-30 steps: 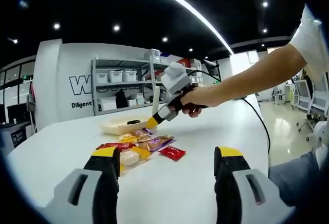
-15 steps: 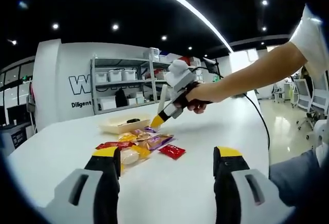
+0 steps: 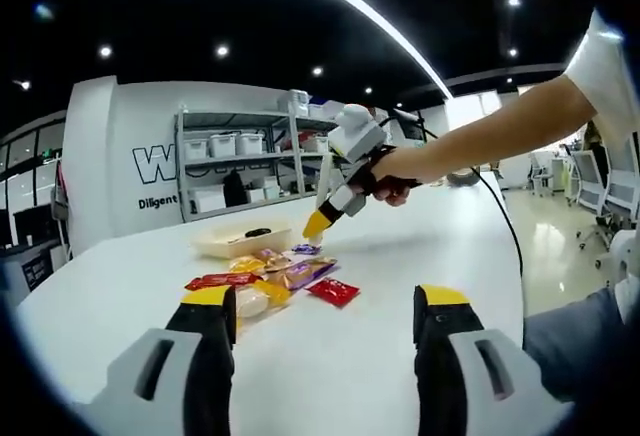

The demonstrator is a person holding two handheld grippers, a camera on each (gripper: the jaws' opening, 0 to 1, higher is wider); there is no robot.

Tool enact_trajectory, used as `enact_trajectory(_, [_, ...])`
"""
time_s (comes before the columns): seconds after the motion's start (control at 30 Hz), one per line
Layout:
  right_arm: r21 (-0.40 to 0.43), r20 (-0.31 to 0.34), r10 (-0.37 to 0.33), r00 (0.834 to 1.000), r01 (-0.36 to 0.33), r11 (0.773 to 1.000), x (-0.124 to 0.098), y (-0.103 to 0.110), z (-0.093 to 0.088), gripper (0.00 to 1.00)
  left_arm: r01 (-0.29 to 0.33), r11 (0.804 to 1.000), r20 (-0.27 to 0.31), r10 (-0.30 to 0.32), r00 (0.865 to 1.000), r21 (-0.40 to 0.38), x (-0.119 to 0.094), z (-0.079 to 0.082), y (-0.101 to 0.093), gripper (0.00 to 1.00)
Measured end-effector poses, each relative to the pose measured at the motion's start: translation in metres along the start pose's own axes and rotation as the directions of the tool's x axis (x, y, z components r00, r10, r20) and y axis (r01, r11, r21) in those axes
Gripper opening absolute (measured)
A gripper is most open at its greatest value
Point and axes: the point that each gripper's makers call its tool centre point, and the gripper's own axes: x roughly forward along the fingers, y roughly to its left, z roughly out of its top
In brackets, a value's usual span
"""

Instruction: Place the target food into the container with the food tongs after gripping and lifting it, then release it inside without dropping or visibly crushing the food.

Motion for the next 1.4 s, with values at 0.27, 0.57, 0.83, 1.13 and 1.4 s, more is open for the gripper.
enact_trajectory(0.27, [-0.012,-0.01,-0.013,1.0,0.012,1.0,0.013,0.005,0.0,0.17,0.0,1.0,0.004,0.0,1.0,0.001,0.0,0.001,0.0,0.69])
enact_trajectory(0.57, [0.026,0.025,-0.017,1.0,0.016,1.0,0.016,0.004,0.003,0.19,0.0,1.0,0.007,0.0,1.0,-0.004,-0.001,0.002,-0.001,0.69])
enact_trajectory(0.83, [0.045,0.024,-0.043,0.999,0.042,0.998,0.028,0.001,0.007,0.19,-0.002,1.0,0.001,0.002,1.0,0.004,-0.001,0.001,-0.001,0.68])
enact_trajectory(1.13, [0.022,-0.011,-0.063,0.998,0.063,0.998,0.023,-0.004,0.003,0.11,0.004,1.0,0.003,-0.004,1.0,0.002,0.0,0.0,0.001,0.67])
enact_trajectory(1.4, [0.001,0.151,-0.049,0.987,0.05,0.999,0.002,0.002,0.043,0.12,0.011,1.0,0.001,-0.011,1.0,0.006,0.0,-0.001,-0.001,0.66])
